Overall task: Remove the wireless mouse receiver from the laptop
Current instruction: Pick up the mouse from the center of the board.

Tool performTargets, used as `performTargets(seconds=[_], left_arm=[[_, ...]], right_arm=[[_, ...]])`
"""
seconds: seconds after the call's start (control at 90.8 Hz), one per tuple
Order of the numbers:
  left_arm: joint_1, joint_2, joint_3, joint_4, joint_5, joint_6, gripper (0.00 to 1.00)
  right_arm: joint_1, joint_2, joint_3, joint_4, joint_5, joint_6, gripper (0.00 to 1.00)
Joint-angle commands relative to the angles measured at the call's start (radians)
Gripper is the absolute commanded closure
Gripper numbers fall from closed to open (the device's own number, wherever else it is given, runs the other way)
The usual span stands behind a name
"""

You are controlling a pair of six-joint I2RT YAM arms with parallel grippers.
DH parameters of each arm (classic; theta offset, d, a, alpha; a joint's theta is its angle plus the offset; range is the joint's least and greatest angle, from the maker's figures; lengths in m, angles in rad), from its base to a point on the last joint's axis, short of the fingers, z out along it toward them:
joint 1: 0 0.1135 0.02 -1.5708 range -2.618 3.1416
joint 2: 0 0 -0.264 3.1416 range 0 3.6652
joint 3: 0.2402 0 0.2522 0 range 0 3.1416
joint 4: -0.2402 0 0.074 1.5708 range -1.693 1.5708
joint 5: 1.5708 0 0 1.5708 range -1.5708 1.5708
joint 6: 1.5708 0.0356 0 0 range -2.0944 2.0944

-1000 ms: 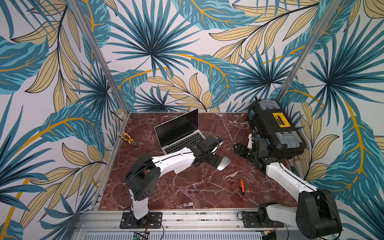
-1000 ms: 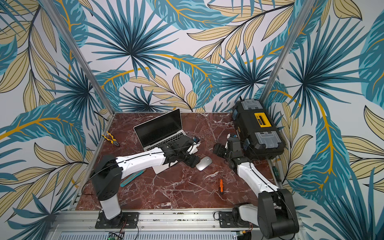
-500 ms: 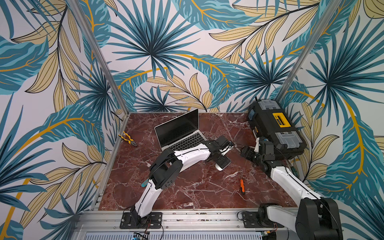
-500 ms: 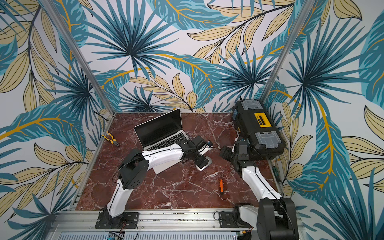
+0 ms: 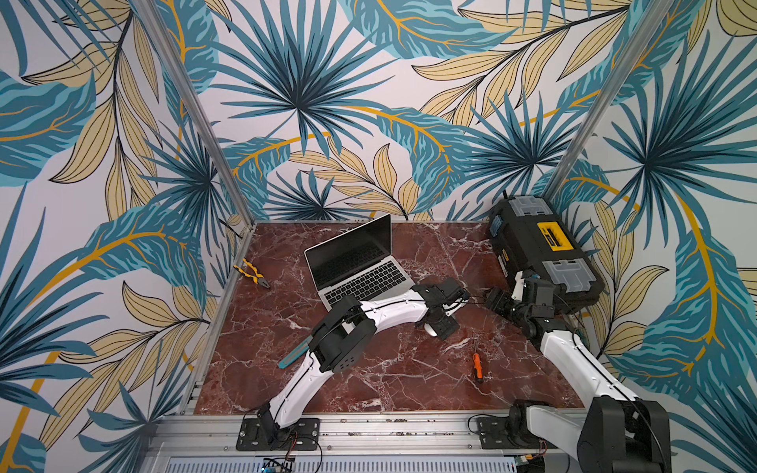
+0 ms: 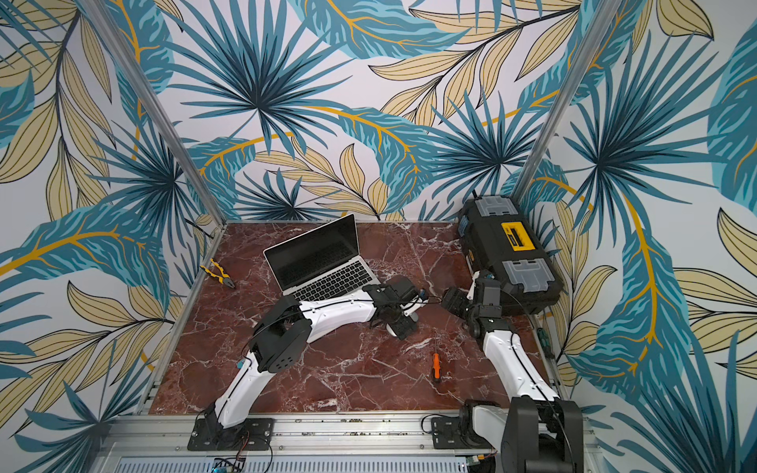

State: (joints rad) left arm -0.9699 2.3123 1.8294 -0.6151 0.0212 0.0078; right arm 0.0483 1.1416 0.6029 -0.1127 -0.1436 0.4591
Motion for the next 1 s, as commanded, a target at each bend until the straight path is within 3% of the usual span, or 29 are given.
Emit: performTargets(seconds=[0.0, 0.121, 0.683, 0.991], left_arm=[[-0.018, 0.034, 0.053, -0.041, -0.061, -0.017, 0.21], [-0.02, 0.059, 0.084, -0.061, -0.074, -0.048, 0.29], [-0.018, 0.173, 0.192, -0.133, -0.053, -0.062, 0.31], [-0.007, 0.141, 0.202, -0.128, -0.056, -0.067, 0.51]], right_arm=[[-0.011, -0.012, -0.016, -0.012, -0.026, -0.014, 0.11], [-0.014, -0.02, -0.021, -0.011, -0.029, -0.017, 0.11], [-0.016, -0.025, -0.028, -0.008, -0.034, -0.022, 0.11], [-0.016, -0.022, -0.032, 0.004, -0.065, -0.018, 0.12]])
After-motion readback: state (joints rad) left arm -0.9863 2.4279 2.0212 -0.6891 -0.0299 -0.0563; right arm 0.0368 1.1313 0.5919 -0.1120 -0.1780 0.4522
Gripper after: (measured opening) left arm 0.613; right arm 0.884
